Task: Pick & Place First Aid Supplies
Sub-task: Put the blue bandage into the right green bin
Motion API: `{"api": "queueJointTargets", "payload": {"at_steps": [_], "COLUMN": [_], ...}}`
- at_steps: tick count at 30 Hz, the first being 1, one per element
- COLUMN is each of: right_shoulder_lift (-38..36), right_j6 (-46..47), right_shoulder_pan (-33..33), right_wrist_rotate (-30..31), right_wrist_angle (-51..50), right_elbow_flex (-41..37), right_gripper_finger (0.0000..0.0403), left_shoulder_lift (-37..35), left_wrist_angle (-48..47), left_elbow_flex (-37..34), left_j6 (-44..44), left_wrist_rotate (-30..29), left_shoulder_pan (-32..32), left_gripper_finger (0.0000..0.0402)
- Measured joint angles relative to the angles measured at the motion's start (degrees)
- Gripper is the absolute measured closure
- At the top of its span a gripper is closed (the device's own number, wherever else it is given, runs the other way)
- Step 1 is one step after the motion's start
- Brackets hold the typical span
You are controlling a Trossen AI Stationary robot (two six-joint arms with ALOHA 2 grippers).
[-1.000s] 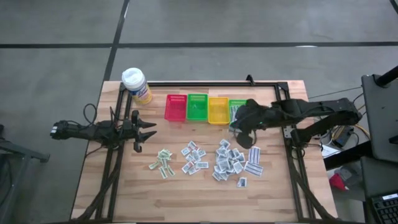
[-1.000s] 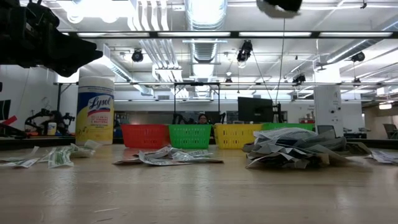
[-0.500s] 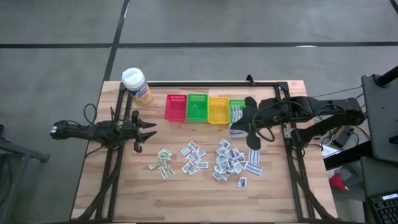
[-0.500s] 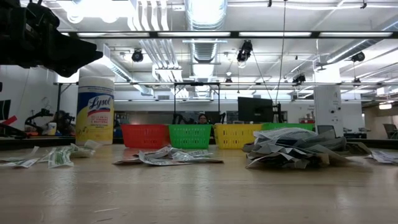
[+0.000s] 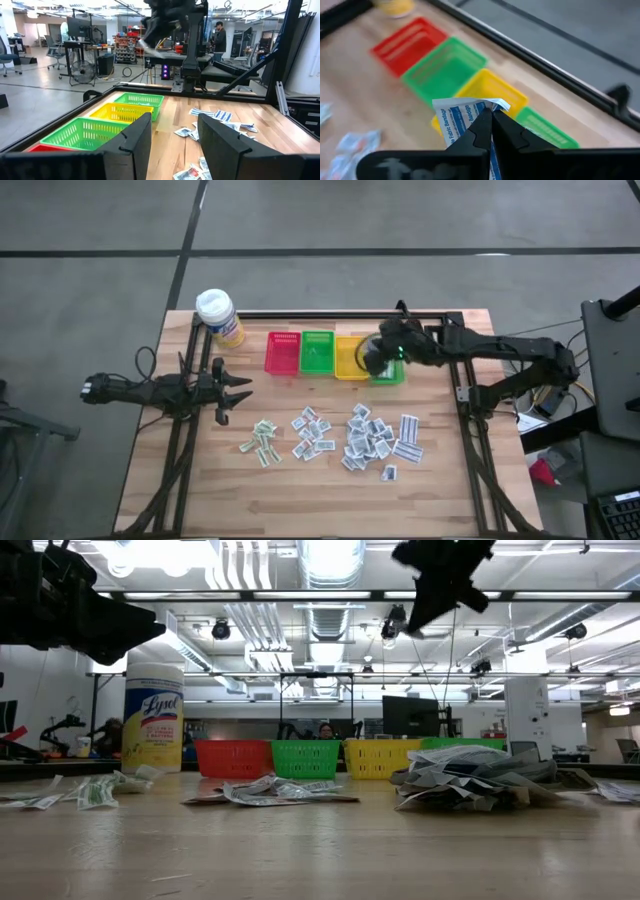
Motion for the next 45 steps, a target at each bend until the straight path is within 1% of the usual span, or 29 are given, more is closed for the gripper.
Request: {"api": "queueJointTargets", "payload": {"at_steps": [5, 10, 14, 19, 21, 25, 31, 38, 45], "right_shoulder_lift": [3.29, 6.99, 9.92, 12.92, 13.69, 14.54, 14.35, 14.37, 14.37], "right_j6": [3.54, 7.11, 11.09, 19.75, 21.15, 24.64, 31.71, 34.79, 33.23], "right_shoulder_pan": [-6.16, -9.91, -10.57, -10.45, -10.41, -10.43, -10.46, -10.59, -10.72], "right_wrist_rotate": [0.01, -0.30, -0.58, -0.58, -0.61, -1.29, -1.97, -1.63, -1.38], "right_wrist_angle": [0.05, -0.47, -4.89, -12.19, -12.75, -10.72, -3.72, -0.72, 7.04], "right_elbow_flex": [-0.17, -0.17, -0.19, -1.02, -2.05, -4.67, -9.38, -12.87, -15.93], "right_gripper_finger": [0.0394, 0.0394, 0.0394, 0.0394, 0.0394, 0.0394, 0.0394, 0.0394, 0.0394], "left_shoulder_lift": [0.00, 0.02, 0.04, 0.04, 0.04, 0.04, 0.04, 0.04, 0.04], "left_wrist_angle": [-0.01, -0.03, -0.03, -0.03, -0.03, -0.06, -0.06, -0.06, -0.06], "left_elbow_flex": [-0.02, -0.04, -0.04, -0.04, -0.04, -0.07, -0.07, -0.07, -0.07], "left_j6": [-0.12, -0.15, -0.19, -0.28, -0.28, -0.28, -0.28, -0.23, -0.23], "left_wrist_rotate": [0.00, 0.00, 0.00, 0.00, 0.00, 0.00, 0.00, 0.00, 0.00], "left_shoulder_pan": [-0.01, -0.01, -0.02, -0.01, -0.02, -0.01, -0.02, 0.00, -0.02], "left_gripper_finger": [0.0243, 0.0243, 0.0243, 0.0243, 0.0243, 0.0243, 0.0243, 0.0243, 0.0243]}}
